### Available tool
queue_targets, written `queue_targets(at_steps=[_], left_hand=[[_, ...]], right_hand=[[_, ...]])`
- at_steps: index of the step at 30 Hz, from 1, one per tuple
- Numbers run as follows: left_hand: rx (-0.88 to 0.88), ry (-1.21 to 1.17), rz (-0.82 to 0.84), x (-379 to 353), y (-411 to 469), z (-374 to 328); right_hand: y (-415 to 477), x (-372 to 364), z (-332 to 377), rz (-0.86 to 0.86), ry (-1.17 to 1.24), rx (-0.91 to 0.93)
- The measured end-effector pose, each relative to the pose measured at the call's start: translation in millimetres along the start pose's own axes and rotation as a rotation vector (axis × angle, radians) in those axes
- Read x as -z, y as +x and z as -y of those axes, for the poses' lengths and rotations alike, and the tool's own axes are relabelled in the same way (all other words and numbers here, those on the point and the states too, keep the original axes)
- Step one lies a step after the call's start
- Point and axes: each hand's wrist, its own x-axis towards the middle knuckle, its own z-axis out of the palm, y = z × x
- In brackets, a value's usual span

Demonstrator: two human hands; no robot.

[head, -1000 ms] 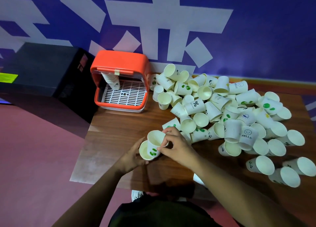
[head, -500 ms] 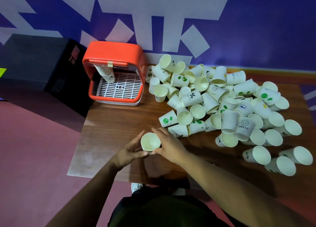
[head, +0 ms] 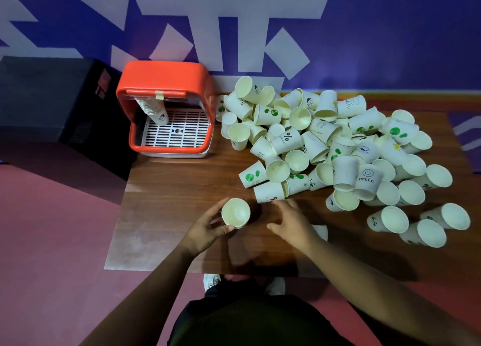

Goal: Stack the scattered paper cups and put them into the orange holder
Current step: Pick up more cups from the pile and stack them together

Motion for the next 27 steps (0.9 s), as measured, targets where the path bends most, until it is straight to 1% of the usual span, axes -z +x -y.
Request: queue_targets(at_steps=[2,4,7,10,13,14,16,18,20,22,25,26,27], left_hand=[[-0.018,0.016,-0.006,-6,0,-5],[-0.036,0.036,0.003,-13,1,-9],[-0.063,0.053,0.009,-23,3,-12],[-0.073,0.071,0.026,-34,5,-14],[-0.075,0.093,0.032,-40,8,-16],[-0.076,0.104,0.035,-41,9,-17],[-0.069,0.135,0.042,-44,10,-21],[-0.068,0.163,0.047,-45,13,-24],[-0.079,0.172,0.049,-46,15,-27],[-0.102,0.169,0.06,-46,16,-31],[-0.128,0.132,0.145,-40,17,-33],[-0.124,0.116,0.153,-36,18,-32],[-0.105,0.106,0.128,-32,20,-31]], right_hand=[[-12,5,-33,-0.043,-0.15,-0.124],[-24,6,-59,-0.048,-0.291,-0.242],[-36,-4,-80,-0.049,-0.347,-0.332],[-40,-13,-83,-0.051,-0.263,-0.358],[-38,-9,-70,-0.122,-0.234,-0.35],[-38,-5,-64,-0.148,-0.178,-0.351],[-40,6,-50,-0.198,0.045,-0.361],[-42,19,-36,-0.254,0.217,-0.318],[-44,34,-20,-0.298,0.309,-0.221],[-44,45,-5,-0.286,0.354,-0.109],[-40,54,12,-0.169,0.279,-0.01],[-37,54,16,-0.144,0.229,0.013],[-35,53,19,-0.136,0.184,0.034]])
